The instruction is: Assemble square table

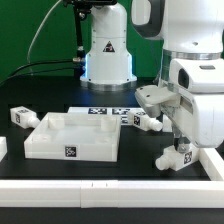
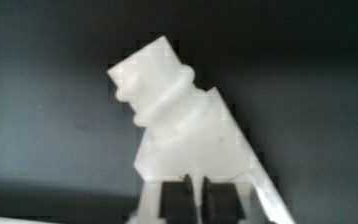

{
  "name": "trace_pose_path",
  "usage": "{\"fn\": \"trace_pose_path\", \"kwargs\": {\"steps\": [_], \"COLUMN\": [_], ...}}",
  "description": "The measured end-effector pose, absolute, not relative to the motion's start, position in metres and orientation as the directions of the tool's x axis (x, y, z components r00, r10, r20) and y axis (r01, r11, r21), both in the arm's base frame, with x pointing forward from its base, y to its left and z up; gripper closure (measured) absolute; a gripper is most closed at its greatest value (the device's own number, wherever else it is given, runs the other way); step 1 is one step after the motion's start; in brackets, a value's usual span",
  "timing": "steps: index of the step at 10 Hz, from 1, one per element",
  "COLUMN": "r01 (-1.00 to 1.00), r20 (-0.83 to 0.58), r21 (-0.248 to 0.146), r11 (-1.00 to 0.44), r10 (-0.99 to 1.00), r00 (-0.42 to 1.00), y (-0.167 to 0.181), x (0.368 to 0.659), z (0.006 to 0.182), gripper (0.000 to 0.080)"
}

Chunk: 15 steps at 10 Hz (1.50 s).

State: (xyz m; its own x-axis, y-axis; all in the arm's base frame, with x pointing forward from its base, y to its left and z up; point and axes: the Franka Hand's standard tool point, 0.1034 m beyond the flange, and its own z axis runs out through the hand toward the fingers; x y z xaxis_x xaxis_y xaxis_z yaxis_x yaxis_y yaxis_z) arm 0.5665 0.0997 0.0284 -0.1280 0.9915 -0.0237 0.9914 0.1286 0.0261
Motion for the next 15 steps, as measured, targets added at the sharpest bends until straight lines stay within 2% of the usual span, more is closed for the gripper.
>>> {"fn": "trace_pose_path", "kwargs": {"steps": [2,3,5,6,7,8,9,10,11,12,15], "r01": [0.992,0.992,0.981,0.981,0.981,0.981,0.981,0.989,0.991,0.991,0.991], "r20": [-0.027,-0.033,-0.042,-0.04,-0.039,-0.04,-0.04,-0.043,-0.052,-0.05,-0.04], "r21": [0.025,0.023,0.045,0.043,0.038,0.038,0.038,0.024,-0.002,-0.01,-0.035], "r11": [0.124,0.124,0.187,0.192,0.191,0.189,0.189,0.148,0.134,0.135,0.13], "r10": [0.992,0.992,0.982,0.981,0.981,0.981,0.981,0.988,0.99,0.989,0.991], "r00": [-0.124,-0.123,-0.185,-0.19,-0.189,-0.188,-0.188,-0.147,-0.134,-0.136,-0.131], "y": [0.094,0.09,0.085,0.087,0.087,0.086,0.086,0.089,0.096,0.097,0.094], "x": [0.562,0.559,0.565,0.564,0.563,0.563,0.563,0.559,0.553,0.552,0.543], "z": [0.028,0.033,0.047,0.046,0.044,0.044,0.044,0.042,0.037,0.031,0.009], "gripper": [0.0798,0.0798,0.0798,0.0711,0.0711,0.0576,0.0396,0.0261,0.0261,0.0173,0.0151]}}
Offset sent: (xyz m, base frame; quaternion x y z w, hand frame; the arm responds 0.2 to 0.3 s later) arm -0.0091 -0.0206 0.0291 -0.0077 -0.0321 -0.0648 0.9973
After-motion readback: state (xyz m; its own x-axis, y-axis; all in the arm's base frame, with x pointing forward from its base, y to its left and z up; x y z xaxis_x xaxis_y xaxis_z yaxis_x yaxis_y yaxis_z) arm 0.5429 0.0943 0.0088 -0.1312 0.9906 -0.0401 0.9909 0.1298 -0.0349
